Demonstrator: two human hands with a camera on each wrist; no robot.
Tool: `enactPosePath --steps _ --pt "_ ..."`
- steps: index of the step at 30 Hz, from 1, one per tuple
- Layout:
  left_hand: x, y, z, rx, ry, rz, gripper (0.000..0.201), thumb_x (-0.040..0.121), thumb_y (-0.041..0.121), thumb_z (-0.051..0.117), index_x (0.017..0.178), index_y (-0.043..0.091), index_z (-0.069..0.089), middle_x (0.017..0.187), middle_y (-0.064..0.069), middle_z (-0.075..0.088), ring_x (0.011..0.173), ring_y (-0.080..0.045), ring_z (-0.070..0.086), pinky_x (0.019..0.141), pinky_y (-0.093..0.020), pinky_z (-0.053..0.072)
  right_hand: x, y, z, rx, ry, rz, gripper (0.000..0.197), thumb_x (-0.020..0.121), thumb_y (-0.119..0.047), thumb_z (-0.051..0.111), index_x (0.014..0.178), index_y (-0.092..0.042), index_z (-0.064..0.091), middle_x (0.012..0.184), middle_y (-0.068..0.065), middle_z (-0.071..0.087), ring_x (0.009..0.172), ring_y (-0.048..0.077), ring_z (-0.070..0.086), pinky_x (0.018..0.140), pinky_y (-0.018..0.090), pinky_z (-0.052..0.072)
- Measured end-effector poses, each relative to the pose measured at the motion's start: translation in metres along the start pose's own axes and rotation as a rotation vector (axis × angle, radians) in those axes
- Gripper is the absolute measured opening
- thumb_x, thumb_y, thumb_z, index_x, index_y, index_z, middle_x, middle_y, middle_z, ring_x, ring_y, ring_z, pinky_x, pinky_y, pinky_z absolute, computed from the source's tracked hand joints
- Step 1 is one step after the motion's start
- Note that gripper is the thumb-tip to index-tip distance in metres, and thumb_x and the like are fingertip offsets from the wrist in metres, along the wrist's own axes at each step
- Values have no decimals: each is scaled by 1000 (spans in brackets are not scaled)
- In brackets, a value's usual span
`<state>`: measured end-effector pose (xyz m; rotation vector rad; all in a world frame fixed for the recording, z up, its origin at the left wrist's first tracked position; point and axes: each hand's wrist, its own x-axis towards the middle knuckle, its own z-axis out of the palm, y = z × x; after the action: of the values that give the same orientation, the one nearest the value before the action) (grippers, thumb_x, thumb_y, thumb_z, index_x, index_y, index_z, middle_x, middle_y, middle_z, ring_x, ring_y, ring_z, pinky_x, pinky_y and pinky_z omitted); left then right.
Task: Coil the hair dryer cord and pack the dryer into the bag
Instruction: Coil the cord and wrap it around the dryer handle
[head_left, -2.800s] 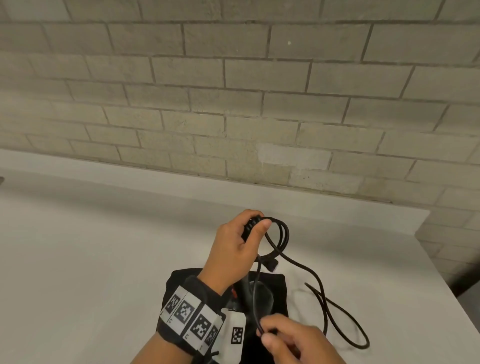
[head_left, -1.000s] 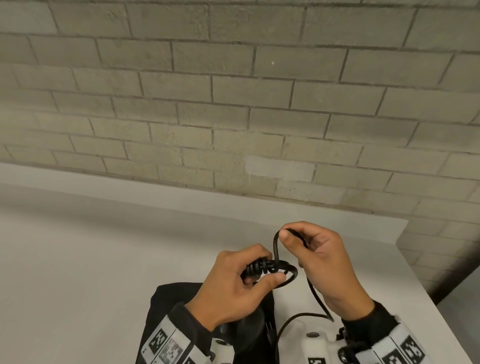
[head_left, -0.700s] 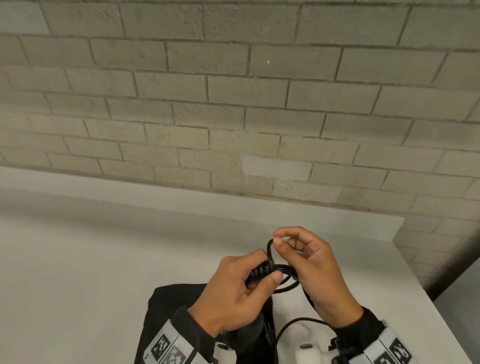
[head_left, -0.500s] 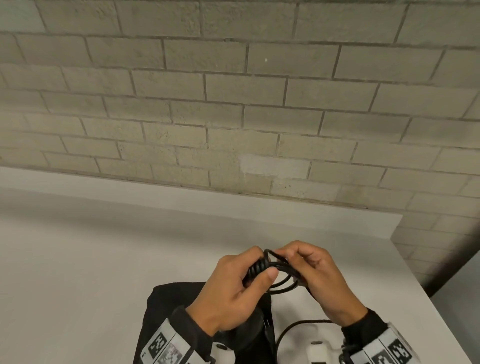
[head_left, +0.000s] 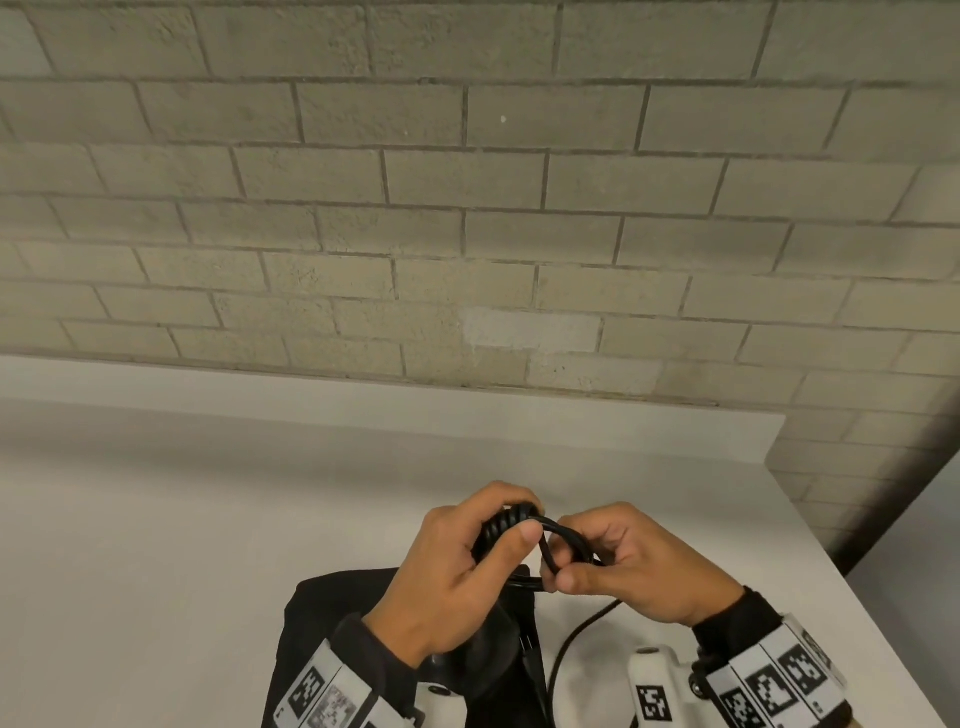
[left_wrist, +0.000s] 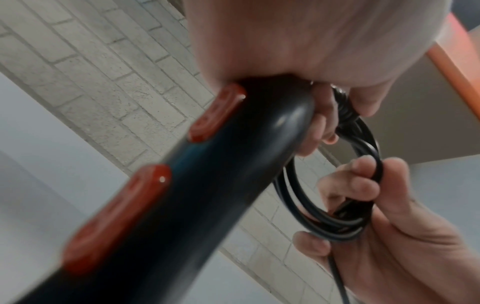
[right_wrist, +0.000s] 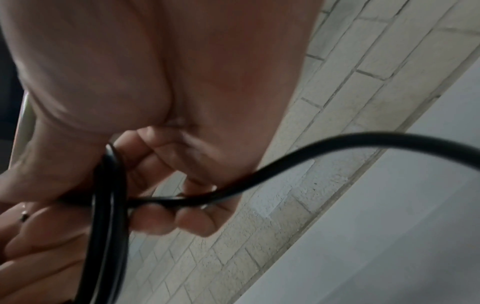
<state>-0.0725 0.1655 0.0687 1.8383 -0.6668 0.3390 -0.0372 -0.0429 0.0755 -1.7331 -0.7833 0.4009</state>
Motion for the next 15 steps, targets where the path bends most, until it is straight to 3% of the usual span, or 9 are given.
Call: enactPosePath --steps 3,6,8,9,11,12,14,15 --pt "1 -1 1 15 19 -1 21 97 35 51 100 17 63 67 22 54 54 0 51 56 -7 37 0 -5 5 -42 24 15 5 87 -27 69 84 -22 71 87 2 73 88 24 68 89 36 51" --pt "1 -2 1 42 52 -7 22 97 37 51 99 19 63 67 21 54 56 -2 51 56 -10 38 -2 -2 18 -54 118 44 9 90 -25 65 92 -18 71 94 2 73 96 19 68 96 41 51" --pt "1 -1 2 48 76 -16 22 97 39 50 99 21 63 68 19 55 57 -3 52 55 -11 39 -4 2 31 -171 299 45 16 87 -29 68 104 -27 66 104 -9 68 102 12 62 95 36 49" --pt "1 -2 2 45 92 -27 23 96 41 50 100 23 63 68 17 55 56 -4 51 54 -13 39 -6 5 40 -241 466 38 27 83 -31 73 107 -32 61 109 -14 63 104 9 59 92 31 48" --pt "1 -3 1 44 127 -47 24 96 45 50 101 25 63 68 16 54 55 -4 49 53 -15 39 -10 5 63 -279 857 -61 39 73 -27 82 99 -31 53 102 -16 55 91 10 55 79 19 44" --pt "1 -3 0 46 141 -56 25 95 46 51 101 25 63 68 16 55 54 -4 49 52 -16 39 -13 6 74 -301 979 -139 39 71 -24 84 90 -29 49 92 -15 52 80 11 52 72 17 42" --pt "2 -3 -1 50 154 -66 25 95 46 51 101 25 63 69 17 55 55 -4 50 53 -17 40 -16 7 93 -404 1009 -202 36 74 -21 79 83 -33 47 81 -14 47 65 10 47 63 12 39" --pt "3 -2 0 56 153 -64 25 95 45 51 100 24 63 69 17 55 55 -4 50 53 -17 40 -16 8 100 -432 962 -181 35 78 -20 76 89 -37 48 81 -16 48 62 9 49 61 10 40"
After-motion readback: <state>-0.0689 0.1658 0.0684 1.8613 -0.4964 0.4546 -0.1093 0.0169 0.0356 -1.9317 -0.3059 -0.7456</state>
